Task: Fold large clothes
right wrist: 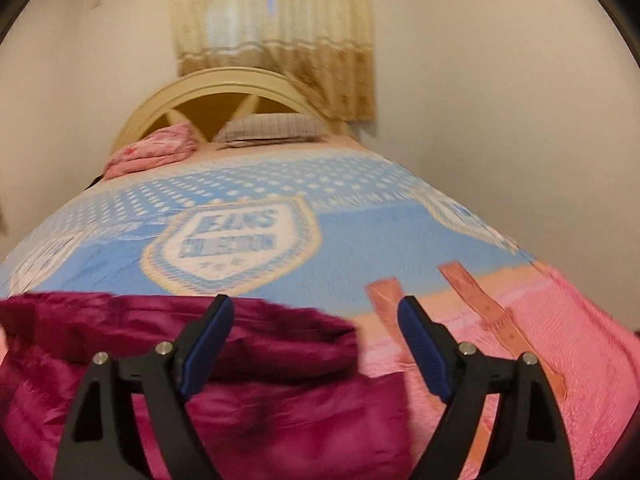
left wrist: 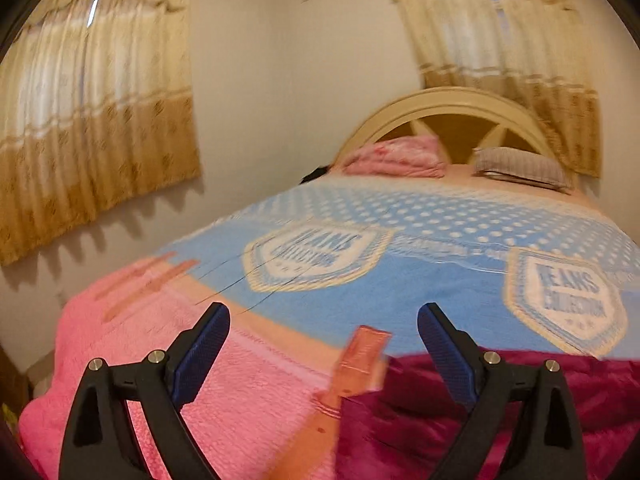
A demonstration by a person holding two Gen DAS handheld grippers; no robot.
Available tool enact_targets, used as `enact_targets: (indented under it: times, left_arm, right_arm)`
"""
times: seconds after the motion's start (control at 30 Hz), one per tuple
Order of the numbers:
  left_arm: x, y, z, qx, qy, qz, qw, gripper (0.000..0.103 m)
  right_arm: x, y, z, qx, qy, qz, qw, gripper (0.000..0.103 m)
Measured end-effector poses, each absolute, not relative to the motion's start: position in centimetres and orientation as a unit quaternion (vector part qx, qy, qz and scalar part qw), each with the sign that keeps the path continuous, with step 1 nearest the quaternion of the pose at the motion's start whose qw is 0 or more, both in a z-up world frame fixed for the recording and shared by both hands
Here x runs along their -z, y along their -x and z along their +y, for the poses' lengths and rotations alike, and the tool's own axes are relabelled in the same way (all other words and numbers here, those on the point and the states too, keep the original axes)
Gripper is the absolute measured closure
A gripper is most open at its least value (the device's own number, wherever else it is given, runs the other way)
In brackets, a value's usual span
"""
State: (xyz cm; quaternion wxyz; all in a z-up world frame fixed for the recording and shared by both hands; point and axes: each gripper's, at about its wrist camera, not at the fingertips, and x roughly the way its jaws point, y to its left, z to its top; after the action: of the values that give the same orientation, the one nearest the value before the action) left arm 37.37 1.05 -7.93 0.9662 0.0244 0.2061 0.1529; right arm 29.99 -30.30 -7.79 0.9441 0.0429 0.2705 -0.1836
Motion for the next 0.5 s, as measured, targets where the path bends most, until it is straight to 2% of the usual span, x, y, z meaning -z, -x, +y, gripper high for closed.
enact_targets:
  times: [0.27, 0.5]
  left_arm:
    - [12.7, -38.8, -6.6, -0.136, -0.157, 0.218, 0.954, 0.006]
    - [17.8, -43.5, -6.4, -0.153, -0.175, 0.301, 0.925, 0.006]
  right_arm:
    - [11.7, -33.6, -24.2, 0.131, 0.018, 0.331, 0.934, 0.018]
    - [15.2, -35.0, -26.8, 0.151, 0.001, 0.377, 0.914, 0.018]
